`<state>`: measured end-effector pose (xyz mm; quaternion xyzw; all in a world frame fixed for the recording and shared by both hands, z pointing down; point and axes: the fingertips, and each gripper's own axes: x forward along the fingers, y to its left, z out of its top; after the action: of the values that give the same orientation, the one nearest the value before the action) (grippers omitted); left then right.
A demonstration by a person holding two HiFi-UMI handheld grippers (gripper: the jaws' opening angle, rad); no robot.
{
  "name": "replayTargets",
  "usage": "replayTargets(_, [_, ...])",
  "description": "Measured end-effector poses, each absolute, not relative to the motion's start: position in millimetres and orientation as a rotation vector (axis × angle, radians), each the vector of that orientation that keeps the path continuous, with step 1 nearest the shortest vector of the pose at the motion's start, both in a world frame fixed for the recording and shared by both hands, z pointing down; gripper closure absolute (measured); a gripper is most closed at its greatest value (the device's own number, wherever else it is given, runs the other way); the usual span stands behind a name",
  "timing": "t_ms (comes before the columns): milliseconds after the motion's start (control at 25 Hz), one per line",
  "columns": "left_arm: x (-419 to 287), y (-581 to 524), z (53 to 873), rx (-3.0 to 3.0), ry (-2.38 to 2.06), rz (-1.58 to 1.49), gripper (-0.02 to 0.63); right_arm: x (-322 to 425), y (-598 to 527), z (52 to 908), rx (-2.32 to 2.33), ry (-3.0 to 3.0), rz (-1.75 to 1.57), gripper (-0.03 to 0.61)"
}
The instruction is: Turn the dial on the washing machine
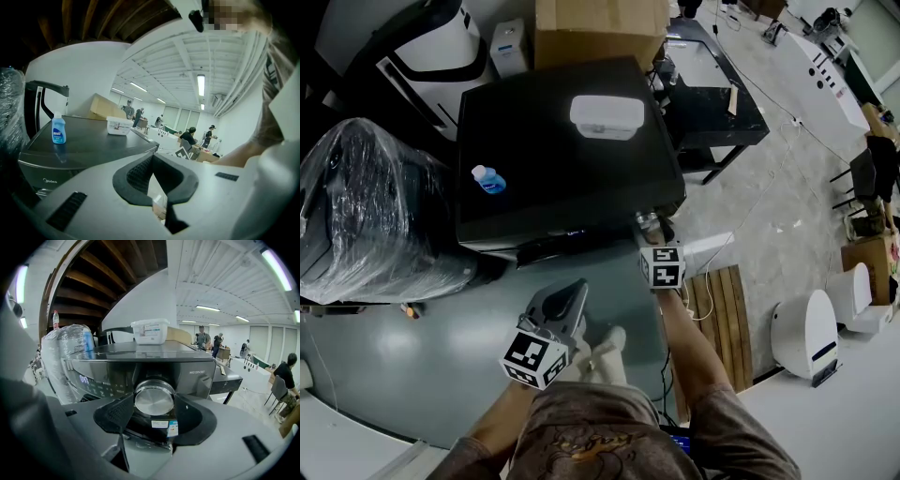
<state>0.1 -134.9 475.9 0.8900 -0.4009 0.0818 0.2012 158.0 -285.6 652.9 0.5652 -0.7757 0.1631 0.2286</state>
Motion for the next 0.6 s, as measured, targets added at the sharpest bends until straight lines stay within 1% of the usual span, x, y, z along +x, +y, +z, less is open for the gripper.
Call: replayTargets(600, [4.9, -135.8, 476.4, 2.490, -1.107, 0.229, 0.621, 161.8, -287.6, 653.1, 1.626, -2.229, 0.729, 0.314])
